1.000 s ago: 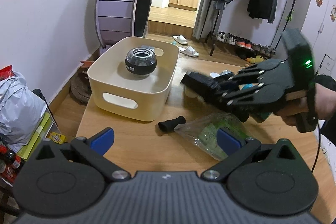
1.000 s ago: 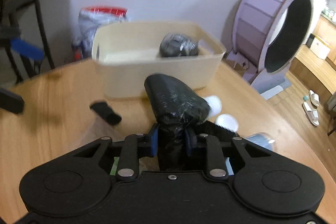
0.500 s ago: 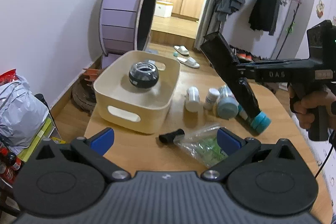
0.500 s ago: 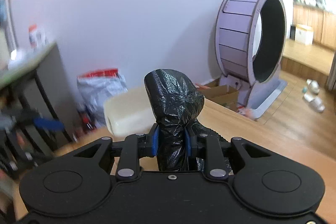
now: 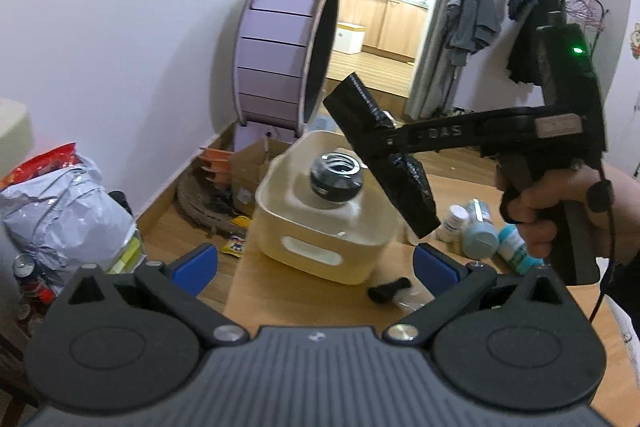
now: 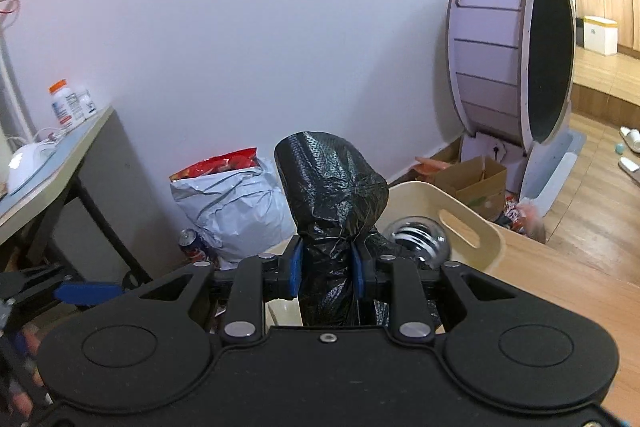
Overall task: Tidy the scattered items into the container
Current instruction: 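Carry the black bag into the cream basket and release it, then grasp the green Doublemint gum bag with the right gripper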
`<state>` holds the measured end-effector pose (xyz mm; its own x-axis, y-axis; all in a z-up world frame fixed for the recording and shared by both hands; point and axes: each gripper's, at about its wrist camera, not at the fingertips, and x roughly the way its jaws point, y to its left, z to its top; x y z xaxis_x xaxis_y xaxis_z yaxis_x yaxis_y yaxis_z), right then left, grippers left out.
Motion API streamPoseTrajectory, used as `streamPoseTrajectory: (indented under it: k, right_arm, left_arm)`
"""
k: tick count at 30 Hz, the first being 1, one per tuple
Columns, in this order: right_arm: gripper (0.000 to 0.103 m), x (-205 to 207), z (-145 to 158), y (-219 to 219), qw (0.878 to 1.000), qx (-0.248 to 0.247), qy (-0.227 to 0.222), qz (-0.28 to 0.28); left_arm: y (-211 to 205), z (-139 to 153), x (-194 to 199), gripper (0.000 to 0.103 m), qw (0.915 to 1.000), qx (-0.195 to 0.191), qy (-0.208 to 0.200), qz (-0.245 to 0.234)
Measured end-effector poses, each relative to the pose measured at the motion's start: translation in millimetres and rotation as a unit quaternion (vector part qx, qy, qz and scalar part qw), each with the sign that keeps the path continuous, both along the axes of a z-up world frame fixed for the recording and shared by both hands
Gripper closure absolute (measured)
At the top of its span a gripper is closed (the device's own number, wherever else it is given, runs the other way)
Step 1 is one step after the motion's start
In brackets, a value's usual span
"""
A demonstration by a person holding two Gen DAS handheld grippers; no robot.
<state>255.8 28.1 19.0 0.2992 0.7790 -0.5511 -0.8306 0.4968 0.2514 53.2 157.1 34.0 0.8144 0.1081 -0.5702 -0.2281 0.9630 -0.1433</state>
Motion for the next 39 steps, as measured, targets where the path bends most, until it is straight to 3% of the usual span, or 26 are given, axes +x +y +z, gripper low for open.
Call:
streamPoseTrajectory:
  k: [7, 9, 11, 13, 24, 29, 39]
  right_arm:
    - [0.078, 13.3, -14.4, 25.9, 0.999, -0.013, 0.030, -0.035]
    - [0.074, 17.8, -20.8, 29.5, 0.997, -0.020, 0.047, -0.049]
    - [0.047, 19.3, -26.0, 32.3, 0.997, -0.033, 0.051, -0.054]
    - [0.041, 13.8, -25.9, 30.0, 0.997, -0.037, 0.021, -0.060]
    - [0.039, 5.0, -1.3, -9.7, 0.996, -0.031, -0.039, -0.069]
    - [0.029, -3.8, 5.2, -44.1, 0.992, -0.044, -0.078, -0.085]
    - [0.023, -28.9, -16.4, -121.0, 0.988, -0.078, -0.069, -0.117]
  left_arm:
    - [12.3, 0.6, 4.2, 0.000, 0.9999, -0.008, -0.004, 0.011]
    - [12.7, -0.3, 5.0, 0.000, 0.9999, -0.010, -0.006, 0.011]
    - [11.4, -0.8, 5.5, 0.000, 0.9999, -0.010, -0.005, 0.007]
    - [10.0, -1.5, 5.2, 0.000, 1.0000, -0.008, -0.004, 0.004]
    - [5.4, -6.6, 4.1, 0.000, 0.9999, -0.016, 0.000, -0.004]
    - [-6.5, -10.6, 5.9, 0.000, 0.9996, -0.018, 0.005, -0.019]
    - [-40.9, -30.3, 13.9, 0.000, 0.9977, -0.010, 0.022, -0.063]
